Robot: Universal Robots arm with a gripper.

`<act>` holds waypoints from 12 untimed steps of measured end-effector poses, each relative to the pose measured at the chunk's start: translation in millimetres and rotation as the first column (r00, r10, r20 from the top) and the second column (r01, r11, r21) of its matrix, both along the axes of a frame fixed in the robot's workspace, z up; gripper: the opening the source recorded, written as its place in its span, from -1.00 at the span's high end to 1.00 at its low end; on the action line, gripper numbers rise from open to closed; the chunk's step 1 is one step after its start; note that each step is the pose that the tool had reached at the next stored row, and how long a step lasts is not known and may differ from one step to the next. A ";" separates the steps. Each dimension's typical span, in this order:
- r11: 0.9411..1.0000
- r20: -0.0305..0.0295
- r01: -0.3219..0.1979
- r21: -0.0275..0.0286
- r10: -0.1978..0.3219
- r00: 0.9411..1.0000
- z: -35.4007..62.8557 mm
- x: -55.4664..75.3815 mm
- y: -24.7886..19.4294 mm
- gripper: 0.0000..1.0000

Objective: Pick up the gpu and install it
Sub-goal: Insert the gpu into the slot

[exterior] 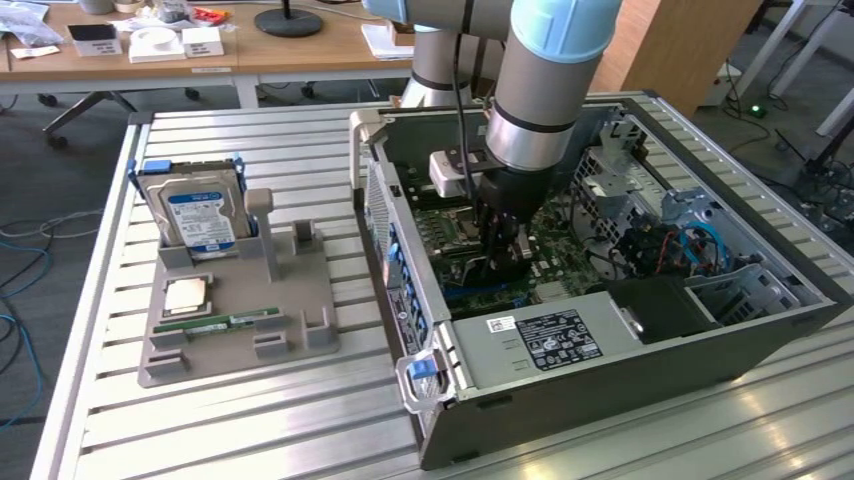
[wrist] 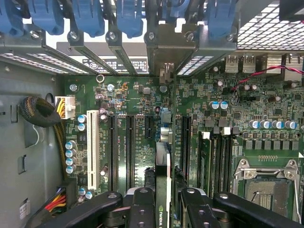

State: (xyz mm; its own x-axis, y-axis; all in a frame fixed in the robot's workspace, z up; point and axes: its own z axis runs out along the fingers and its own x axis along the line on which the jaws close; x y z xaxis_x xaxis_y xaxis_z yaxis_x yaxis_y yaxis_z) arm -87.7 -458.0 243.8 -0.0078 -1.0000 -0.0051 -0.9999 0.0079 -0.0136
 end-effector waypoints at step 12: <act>1.000 0.000 0.000 0.000 0.000 1.000 -0.5 -0.2 0.0 0.48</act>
State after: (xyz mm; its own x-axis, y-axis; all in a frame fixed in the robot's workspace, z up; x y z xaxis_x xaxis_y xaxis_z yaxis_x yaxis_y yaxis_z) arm -87.9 -458.0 243.3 -0.0076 -1.0000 -0.0051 -0.9999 0.0077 -0.0136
